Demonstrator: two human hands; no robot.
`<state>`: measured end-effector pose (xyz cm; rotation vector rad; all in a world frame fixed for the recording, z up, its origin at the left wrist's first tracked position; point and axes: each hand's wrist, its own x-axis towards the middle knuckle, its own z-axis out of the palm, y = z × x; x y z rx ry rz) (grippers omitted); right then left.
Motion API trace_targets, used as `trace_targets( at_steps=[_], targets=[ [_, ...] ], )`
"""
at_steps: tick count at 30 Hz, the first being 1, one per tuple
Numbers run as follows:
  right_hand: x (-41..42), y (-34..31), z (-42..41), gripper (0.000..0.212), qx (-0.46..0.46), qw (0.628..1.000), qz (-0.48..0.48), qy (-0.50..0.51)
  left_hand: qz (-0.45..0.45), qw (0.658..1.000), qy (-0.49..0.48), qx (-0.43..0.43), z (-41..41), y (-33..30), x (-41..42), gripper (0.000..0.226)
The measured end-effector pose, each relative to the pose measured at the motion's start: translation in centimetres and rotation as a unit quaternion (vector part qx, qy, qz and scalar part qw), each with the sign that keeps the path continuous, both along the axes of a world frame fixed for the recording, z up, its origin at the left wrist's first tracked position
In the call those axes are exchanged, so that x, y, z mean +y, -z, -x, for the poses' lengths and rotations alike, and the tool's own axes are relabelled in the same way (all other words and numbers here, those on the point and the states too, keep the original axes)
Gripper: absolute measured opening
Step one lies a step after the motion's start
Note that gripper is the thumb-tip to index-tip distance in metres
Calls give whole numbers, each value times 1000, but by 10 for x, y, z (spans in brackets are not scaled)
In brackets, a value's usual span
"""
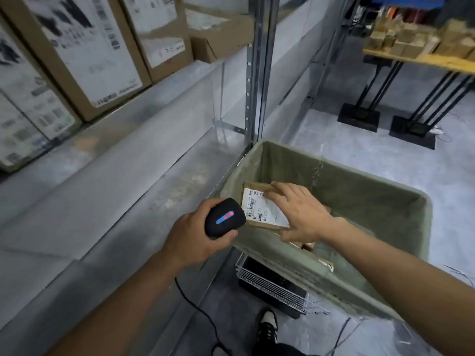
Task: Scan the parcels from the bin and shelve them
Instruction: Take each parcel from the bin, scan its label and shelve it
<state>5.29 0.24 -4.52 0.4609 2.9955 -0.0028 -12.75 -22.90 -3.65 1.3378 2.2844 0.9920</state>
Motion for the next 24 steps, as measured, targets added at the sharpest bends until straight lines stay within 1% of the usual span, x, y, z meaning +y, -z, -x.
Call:
trace_targets(
  at_steps=[4, 9, 16, 19, 21, 24],
  targets=[
    [-15, -16, 7, 99, -2, 999, -19, -43, -5, 1000, -1, 23, -4, -6, -16, 77],
    [-11, -25, 14, 101, -6, 993, -37, -112, 11, 997, -16, 72, -11, -16, -30, 77],
    [-5, -20, 20, 104, -32, 976, -30, -215, 102, 990, -7, 98, -35, -22, -48, 76],
    [-9, -18, 24, 105, -32, 966, -28, -254, 125, 987, -26, 103, -46, -25, -59, 77],
    [-11, -18, 29, 105, -31, 961, -10, -274, 145, 983, -39, 104, -51, -27, -69, 79],
    [-18, -18, 39, 106, -30, 953, 10, -301, 156, 981, -58, 102, -57, -31, -86, 76]
  ],
)
